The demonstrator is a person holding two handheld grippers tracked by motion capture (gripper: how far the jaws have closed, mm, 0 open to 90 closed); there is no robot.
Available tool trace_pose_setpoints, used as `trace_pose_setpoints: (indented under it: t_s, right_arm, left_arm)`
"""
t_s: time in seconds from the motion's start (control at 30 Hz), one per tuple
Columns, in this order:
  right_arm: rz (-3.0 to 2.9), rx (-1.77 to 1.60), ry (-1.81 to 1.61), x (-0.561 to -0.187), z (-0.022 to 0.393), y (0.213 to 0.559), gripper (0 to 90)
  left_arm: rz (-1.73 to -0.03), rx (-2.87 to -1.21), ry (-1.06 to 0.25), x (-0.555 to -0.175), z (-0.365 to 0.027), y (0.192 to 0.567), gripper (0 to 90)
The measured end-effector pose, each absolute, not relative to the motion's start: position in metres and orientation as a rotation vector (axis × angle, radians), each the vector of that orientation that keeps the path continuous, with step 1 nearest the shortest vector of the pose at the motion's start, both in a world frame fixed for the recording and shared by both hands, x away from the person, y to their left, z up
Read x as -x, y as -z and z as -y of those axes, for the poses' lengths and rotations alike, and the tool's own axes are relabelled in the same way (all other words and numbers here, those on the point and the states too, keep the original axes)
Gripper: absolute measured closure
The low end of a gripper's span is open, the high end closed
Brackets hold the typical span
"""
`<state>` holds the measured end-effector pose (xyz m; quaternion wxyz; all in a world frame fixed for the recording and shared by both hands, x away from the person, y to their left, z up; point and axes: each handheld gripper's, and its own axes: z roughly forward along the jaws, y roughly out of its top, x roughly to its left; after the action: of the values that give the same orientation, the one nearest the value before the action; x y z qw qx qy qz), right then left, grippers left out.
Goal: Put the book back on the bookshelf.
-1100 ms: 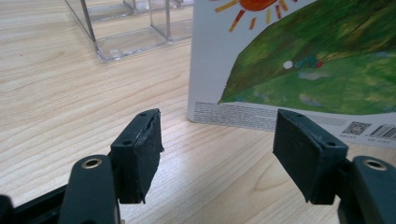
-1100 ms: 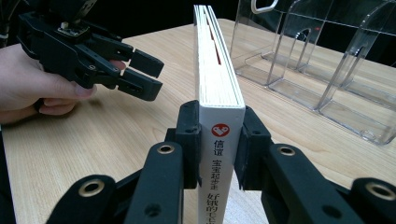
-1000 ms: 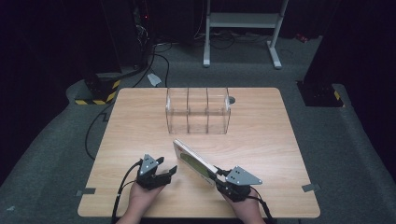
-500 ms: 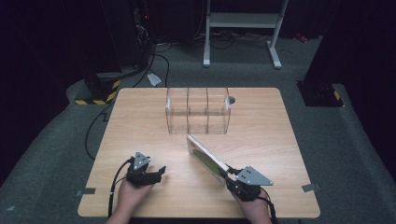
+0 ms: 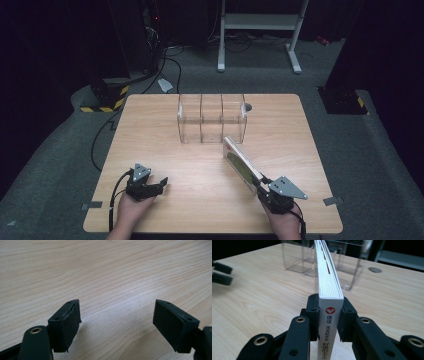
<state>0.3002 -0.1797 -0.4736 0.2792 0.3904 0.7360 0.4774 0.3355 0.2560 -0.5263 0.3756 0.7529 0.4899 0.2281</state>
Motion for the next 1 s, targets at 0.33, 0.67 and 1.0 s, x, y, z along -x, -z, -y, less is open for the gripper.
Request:
trace_pose_setpoints:
  t_s: [0.33, 0.67, 1.0]
  right_arm:
    - [-1.929, -1.124, -1.275, -0.305, 0.179, 0.471, 67.6]
    - [-1.929, -1.177, -1.246, -0.315, 0.169, 0.468, 68.9]
    - [-1.923, -1.185, -1.206, -0.316, 0.162, 0.467, 74.4]
  left_arm:
    - [-1.241, -1.964, -0.582, -0.336, -0.252, 0.527, 22.6]
    - [-1.23, -1.988, -0.583, -0.336, -0.251, 0.528, 23.2]
    - [-1.227, -2.004, -0.587, -0.336, -0.249, 0.528, 24.6]
